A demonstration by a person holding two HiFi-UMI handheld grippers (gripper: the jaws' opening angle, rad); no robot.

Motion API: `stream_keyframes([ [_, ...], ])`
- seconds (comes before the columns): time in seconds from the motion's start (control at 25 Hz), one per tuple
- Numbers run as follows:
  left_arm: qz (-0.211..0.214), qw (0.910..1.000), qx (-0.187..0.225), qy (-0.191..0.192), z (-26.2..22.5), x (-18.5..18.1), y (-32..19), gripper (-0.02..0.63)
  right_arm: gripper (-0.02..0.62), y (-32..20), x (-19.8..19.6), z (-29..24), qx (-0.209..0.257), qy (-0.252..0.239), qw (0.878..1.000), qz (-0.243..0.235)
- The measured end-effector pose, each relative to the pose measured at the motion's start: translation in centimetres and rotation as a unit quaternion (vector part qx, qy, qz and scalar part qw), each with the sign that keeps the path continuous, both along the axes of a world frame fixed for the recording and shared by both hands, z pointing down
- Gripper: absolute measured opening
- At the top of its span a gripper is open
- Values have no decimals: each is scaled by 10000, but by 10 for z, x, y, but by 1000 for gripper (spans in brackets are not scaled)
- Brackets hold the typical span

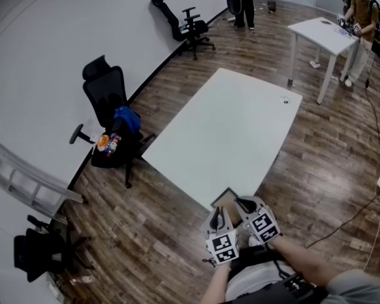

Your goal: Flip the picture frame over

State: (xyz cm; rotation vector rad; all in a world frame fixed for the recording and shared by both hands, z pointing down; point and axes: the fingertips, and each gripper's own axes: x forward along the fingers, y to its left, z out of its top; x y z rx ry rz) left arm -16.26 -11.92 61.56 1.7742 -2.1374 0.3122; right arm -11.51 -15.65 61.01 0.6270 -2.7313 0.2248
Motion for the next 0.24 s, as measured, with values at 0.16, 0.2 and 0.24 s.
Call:
stream_keyframes([
  [0.16,-15,10000,0,-17,-1,-2,0,49,28,-1,-1,-1,2,-6,10000,2],
  [0.2,-10,10000,-2,-22,-1,-2,0,49,28,-1,-1,-1,-1,-10,10000,4],
  [0.24,-4,10000,-4,-28,-1,-1,-1,49,28,-2,-1,0,-3,-14,10000,7],
])
